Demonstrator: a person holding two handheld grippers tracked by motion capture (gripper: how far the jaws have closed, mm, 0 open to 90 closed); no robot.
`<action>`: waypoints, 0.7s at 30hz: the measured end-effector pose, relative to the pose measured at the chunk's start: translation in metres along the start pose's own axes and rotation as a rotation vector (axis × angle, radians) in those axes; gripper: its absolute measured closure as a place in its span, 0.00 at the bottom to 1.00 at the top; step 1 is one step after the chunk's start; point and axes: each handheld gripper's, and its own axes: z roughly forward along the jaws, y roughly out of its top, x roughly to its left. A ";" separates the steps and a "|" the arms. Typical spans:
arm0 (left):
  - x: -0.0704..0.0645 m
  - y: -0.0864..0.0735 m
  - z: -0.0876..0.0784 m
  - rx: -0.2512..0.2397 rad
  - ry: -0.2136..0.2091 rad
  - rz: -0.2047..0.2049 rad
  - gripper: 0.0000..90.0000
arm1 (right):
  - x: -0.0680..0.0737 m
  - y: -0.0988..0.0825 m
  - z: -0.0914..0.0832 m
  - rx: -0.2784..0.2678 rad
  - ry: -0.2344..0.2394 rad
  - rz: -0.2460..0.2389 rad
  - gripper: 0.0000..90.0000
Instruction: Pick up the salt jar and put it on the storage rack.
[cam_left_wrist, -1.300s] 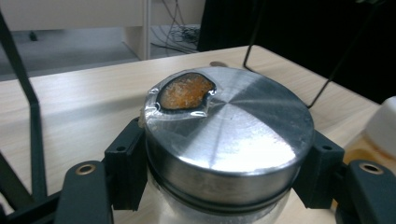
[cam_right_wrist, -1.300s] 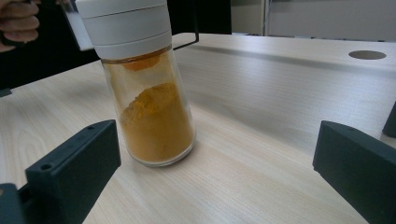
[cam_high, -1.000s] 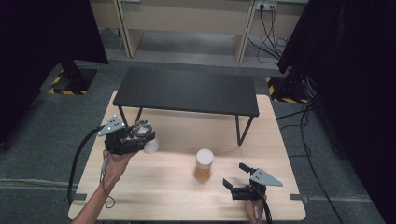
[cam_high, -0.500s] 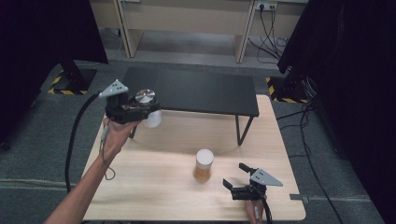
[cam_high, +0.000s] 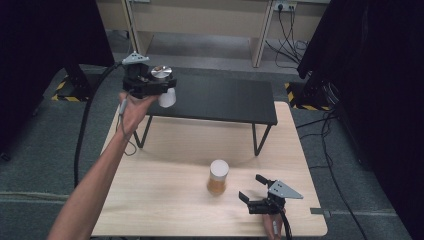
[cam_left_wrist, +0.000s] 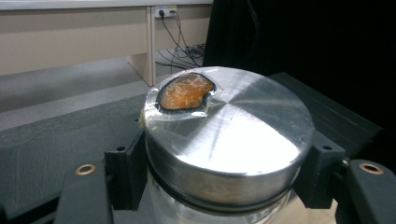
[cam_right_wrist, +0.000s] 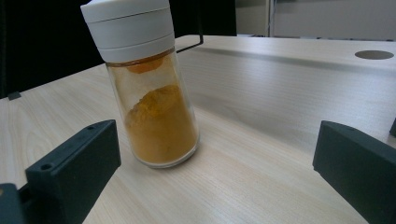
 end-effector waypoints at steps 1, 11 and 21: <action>-0.001 0.003 0.004 0.007 0.012 0.004 0.35 | 0.000 0.000 0.000 0.000 0.002 0.000 0.01; 0.000 0.012 0.033 0.036 0.082 0.004 0.35 | -0.002 -0.001 0.000 -0.004 0.010 0.003 0.01; 0.004 0.012 0.048 0.054 0.113 0.009 0.35 | -0.004 -0.001 0.000 -0.008 0.013 0.012 0.01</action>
